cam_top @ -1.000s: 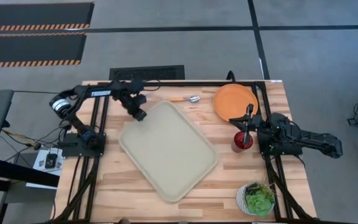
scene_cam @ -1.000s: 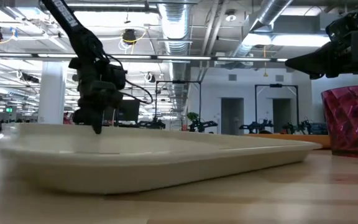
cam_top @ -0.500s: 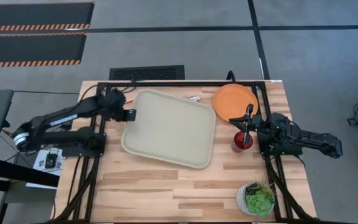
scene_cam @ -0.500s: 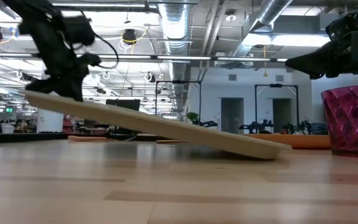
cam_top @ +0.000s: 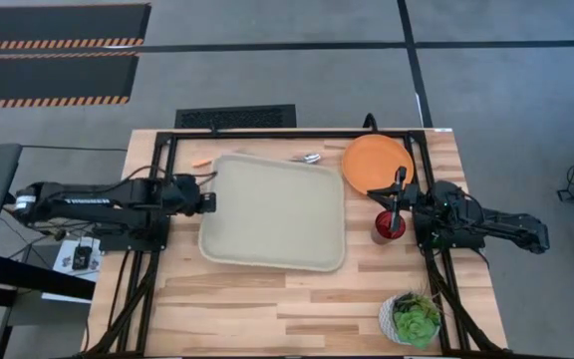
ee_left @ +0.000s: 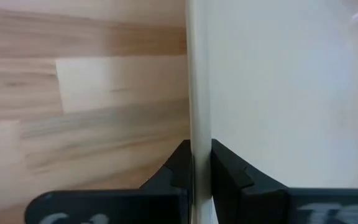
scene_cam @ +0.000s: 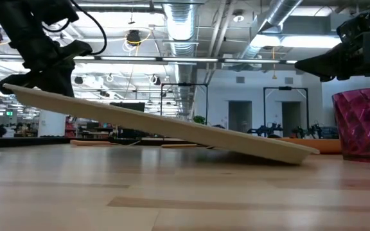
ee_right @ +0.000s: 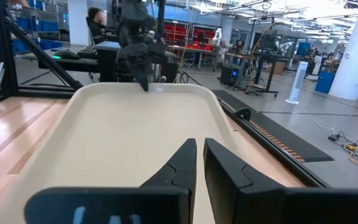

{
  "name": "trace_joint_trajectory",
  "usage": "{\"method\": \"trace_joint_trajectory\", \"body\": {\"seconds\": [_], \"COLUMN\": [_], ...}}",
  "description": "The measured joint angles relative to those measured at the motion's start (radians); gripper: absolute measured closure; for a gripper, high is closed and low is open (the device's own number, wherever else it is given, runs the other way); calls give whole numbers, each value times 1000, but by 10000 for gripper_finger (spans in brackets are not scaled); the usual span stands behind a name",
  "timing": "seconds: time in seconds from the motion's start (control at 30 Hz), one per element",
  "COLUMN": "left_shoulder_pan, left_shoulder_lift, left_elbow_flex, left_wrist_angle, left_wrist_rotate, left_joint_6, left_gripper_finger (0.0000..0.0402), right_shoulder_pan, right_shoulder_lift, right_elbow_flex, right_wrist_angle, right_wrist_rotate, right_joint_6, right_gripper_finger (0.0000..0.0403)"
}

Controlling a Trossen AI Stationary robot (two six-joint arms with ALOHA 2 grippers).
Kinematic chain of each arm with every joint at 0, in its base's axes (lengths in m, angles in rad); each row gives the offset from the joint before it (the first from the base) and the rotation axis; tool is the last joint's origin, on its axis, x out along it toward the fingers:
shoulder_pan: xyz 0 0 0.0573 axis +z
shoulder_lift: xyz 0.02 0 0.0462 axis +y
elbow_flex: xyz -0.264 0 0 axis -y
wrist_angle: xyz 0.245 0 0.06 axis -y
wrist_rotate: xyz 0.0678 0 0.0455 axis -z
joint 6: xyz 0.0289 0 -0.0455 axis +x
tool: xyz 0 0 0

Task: Pick and place plate/cup/fork/spoon on tray
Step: Move the gray serving tray to the center of the table

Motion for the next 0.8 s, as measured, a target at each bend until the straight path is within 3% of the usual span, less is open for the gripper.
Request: {"method": "trace_joint_trajectory", "body": {"seconds": [0.23,0.8], "left_shoulder_pan": [-158,-442], "left_shoulder_lift": [66,325], "left_elbow_flex": [0,0], "left_wrist_angle": [-74,49], "left_wrist_rotate": [-68,-227], "left_joint_6": [-110,-500], "left_gripper_finger": [388,387], "right_shoulder_pan": [0,0], "right_shoulder_lift": [0,0], "right_elbow_flex": [0,0], "right_wrist_angle": [0,0], "right_wrist_rotate": [0,0], "right_joint_6": [0,0], "right_gripper_finger": [347,347]}}
